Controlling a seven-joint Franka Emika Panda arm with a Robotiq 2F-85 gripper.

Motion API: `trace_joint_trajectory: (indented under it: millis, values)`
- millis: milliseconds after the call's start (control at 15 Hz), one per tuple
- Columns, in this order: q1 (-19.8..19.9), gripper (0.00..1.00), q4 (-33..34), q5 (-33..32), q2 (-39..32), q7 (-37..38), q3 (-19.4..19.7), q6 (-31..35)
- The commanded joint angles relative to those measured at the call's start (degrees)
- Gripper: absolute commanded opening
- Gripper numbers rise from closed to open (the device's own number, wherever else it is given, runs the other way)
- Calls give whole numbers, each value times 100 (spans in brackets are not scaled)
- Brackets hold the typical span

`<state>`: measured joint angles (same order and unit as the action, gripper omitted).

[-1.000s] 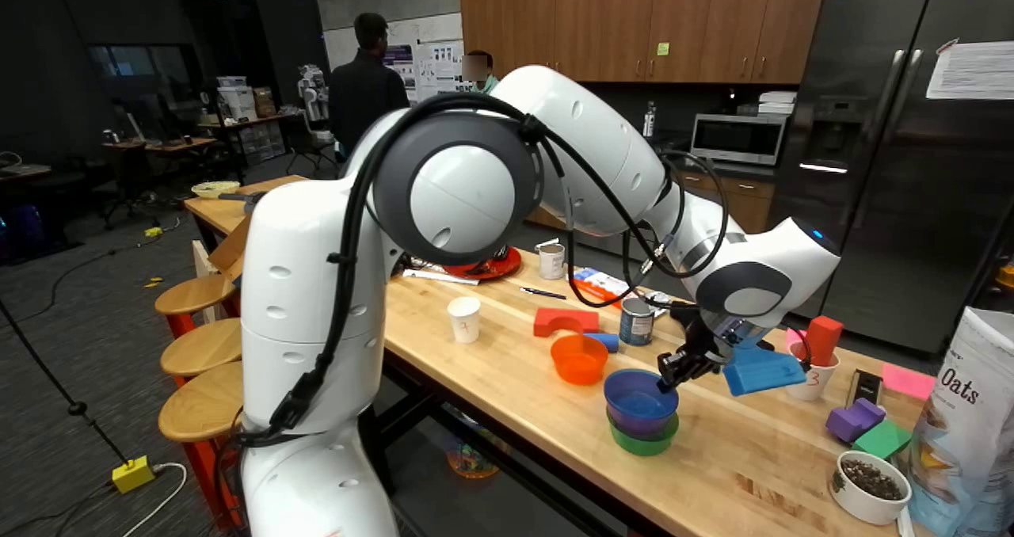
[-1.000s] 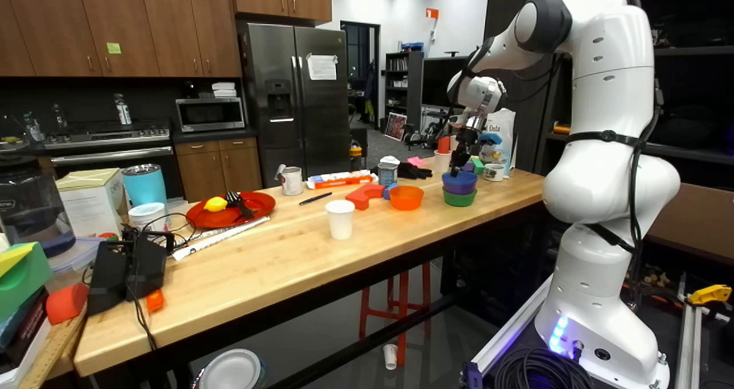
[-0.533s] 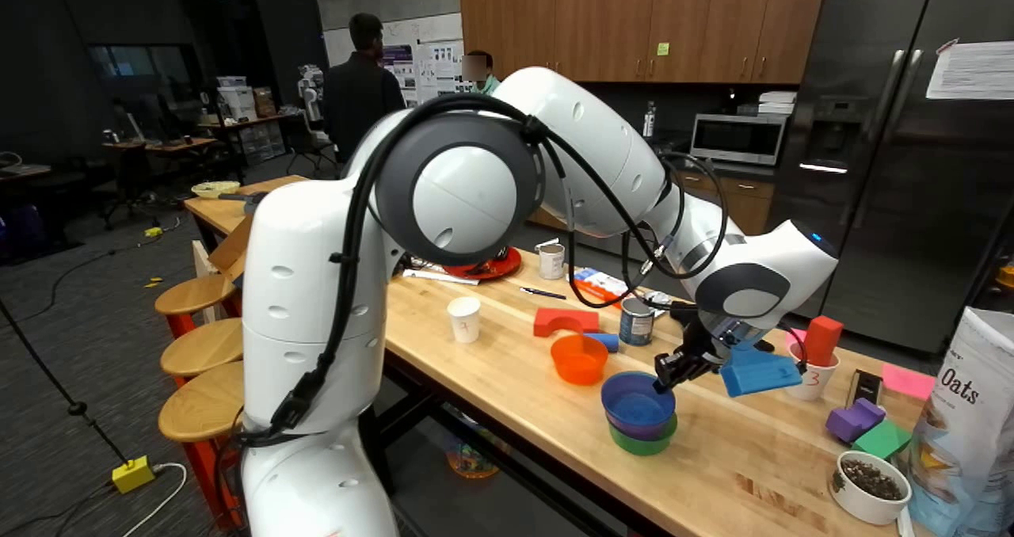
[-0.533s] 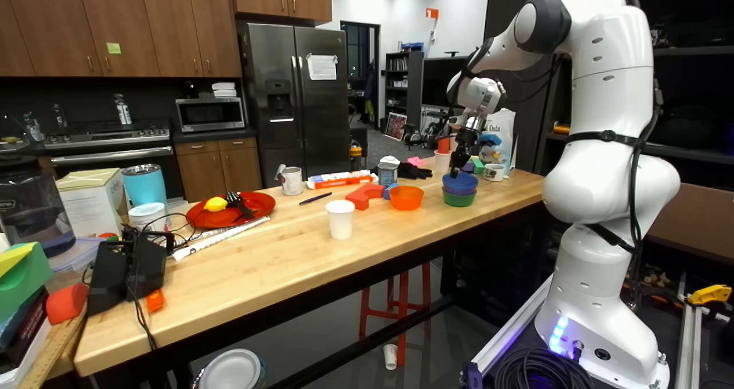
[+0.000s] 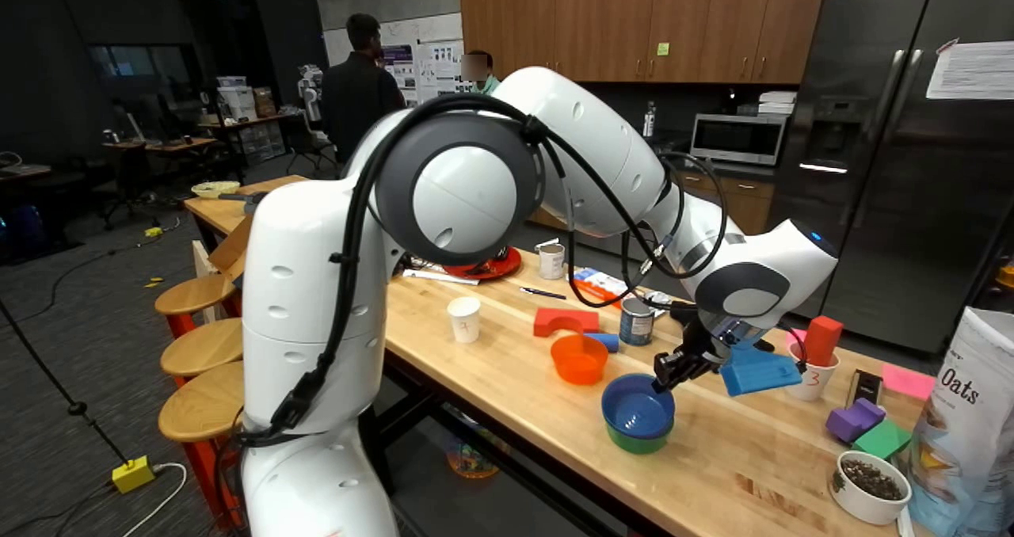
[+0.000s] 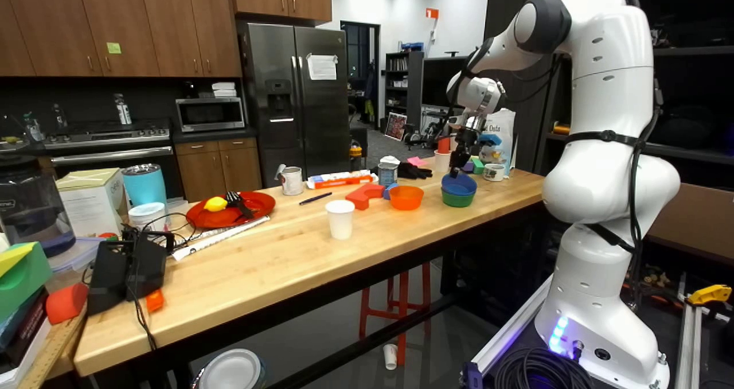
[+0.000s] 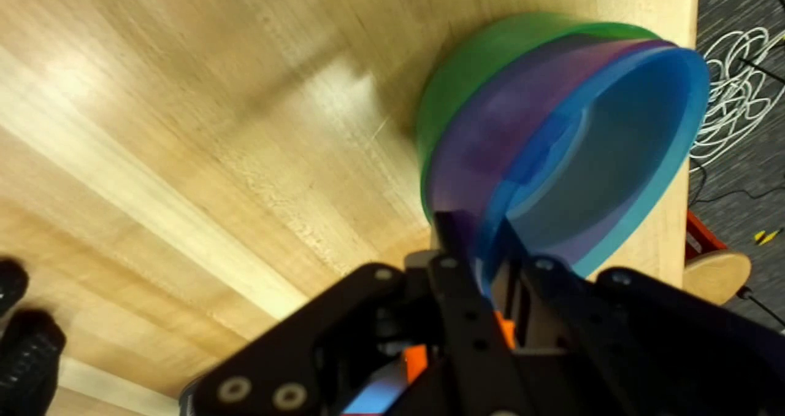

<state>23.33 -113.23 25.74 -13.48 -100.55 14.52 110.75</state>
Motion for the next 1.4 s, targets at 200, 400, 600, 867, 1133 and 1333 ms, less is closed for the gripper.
trace_joint_trajectory:
  millis: [200, 400, 600, 867, 1133, 1333]
  values:
    - [-6, 69, 35, -111, 118, 97, 4, -33]
    - [-4, 89, 40, -121, 128, 132, 9, -16]
    - [0, 56, 70, -113, 113, 109, 2, -39]
    - [10, 34, 102, -88, 70, 67, -8, -88]
    - [11, 1, 116, -97, 52, 75, -6, -133]
    - [10, 0, 136, -106, 33, 69, -7, -174]
